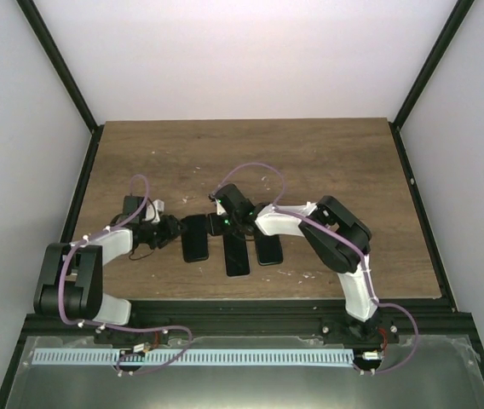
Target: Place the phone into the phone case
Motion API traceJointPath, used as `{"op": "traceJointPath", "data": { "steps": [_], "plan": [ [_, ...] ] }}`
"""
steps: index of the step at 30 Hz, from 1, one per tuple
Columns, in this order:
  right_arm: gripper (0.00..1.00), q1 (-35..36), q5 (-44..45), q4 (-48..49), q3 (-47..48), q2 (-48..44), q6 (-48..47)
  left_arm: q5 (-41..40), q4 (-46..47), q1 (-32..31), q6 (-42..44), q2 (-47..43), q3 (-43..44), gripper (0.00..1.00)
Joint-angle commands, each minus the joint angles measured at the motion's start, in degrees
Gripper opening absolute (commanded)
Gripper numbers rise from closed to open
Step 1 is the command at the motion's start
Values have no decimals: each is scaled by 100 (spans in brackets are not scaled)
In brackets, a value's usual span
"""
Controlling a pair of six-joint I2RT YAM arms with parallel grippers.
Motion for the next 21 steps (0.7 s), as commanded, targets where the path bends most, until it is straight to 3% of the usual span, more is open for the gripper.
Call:
{"op": "traceJointPath", "data": {
  "steps": [1, 14, 21],
  "plan": [
    [16, -17, -330, 157, 202, 128, -102, 226, 364, 10, -20, 86, -69, 49],
    [1, 8, -1030, 519, 254, 423, -166, 286, 553, -1, -78, 285, -66, 42],
    [4, 14, -537, 315, 117, 347, 13, 124, 376, -58, -68, 192, -68, 32]
  ]
}}
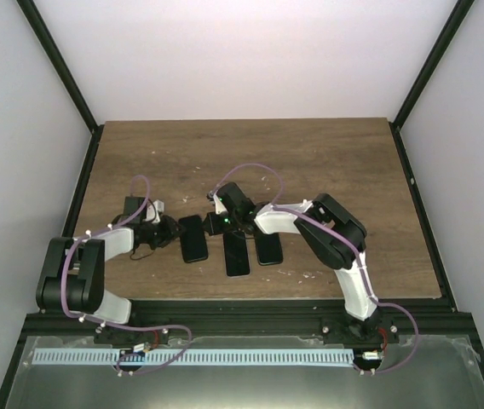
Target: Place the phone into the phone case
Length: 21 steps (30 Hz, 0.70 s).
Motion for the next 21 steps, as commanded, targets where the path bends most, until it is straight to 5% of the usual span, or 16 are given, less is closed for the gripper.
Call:
{"op": "traceJointPath", "data": {
  "steps": [1, 21],
  "plan": [
    [6, 80, 273, -112, -2, -15, 88, -12, -22, -67, 69, -94, -14, 30],
    [29, 84, -233, 288, -379, 68, 590, -218, -225, -176, 139, -89, -144, 16]
  ]
}}
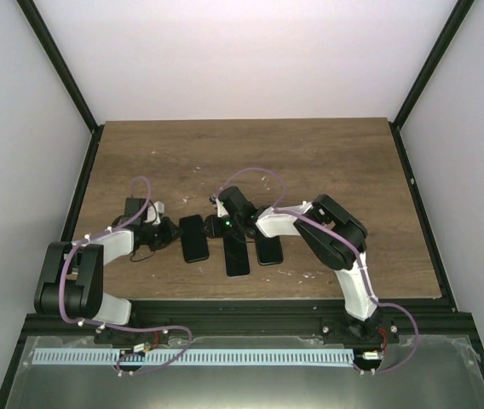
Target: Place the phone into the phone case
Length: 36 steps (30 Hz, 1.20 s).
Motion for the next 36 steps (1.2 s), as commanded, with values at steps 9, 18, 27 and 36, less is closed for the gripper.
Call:
{"op": "traceJointPath", "data": {
  "steps": [9, 18, 27, 36],
  "plan": [
    [40, 46, -924, 652, -54, 147, 573, 145, -110, -87, 84, 23, -151, 14],
    [41, 3, -1349, 1474, -167, -66, 1038, 251, -63, -85, 63, -123, -369, 14],
    [43, 8, -1758, 2123, -272, 80, 1358, 248, -85, -83, -45, -343, -469, 26],
    [45, 11, -1697, 1871, -286, 64, 1308, 298, -13, -79, -138, -498, -516, 26]
  ]
}}
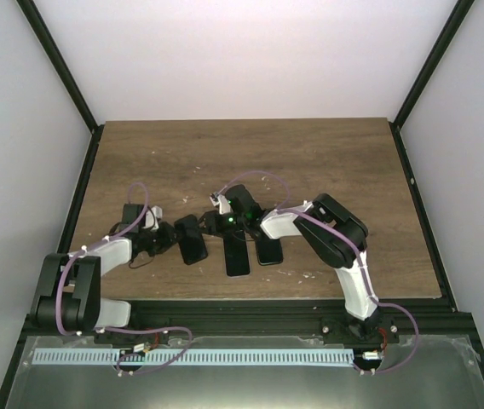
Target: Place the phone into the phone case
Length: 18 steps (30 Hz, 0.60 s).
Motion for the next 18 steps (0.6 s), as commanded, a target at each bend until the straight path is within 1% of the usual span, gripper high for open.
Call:
{"op": "traceJointPath", "data": {
  "steps": [1, 5, 7, 11, 14, 16, 18],
  "plan": [
    [45, 167, -525, 350, 93, 76, 71, 289, -148, -72, -14, -39, -90, 24],
    [46, 192, -840, 935, -32, 201, 319, 273, -149, -74, 6, -26, -121, 19],
    [47, 206, -873, 947, -3, 201, 346, 280, -132, -71, 2, -37, -153, 19],
    [48, 211, -837, 900, 40, 126, 343, 265, -187, -70, 2, -112, -156, 28],
    [48, 215, -831, 935, 28, 91, 378, 244, -272, -74, 6, -208, -151, 29],
    [48, 215, -830, 989, 13, 84, 421, 257, -234, -69, -19, -264, -174, 21],
    [48, 216, -834, 989, 46, 114, 442, 262, -131, -74, -57, -286, -231, 18]
  ]
}}
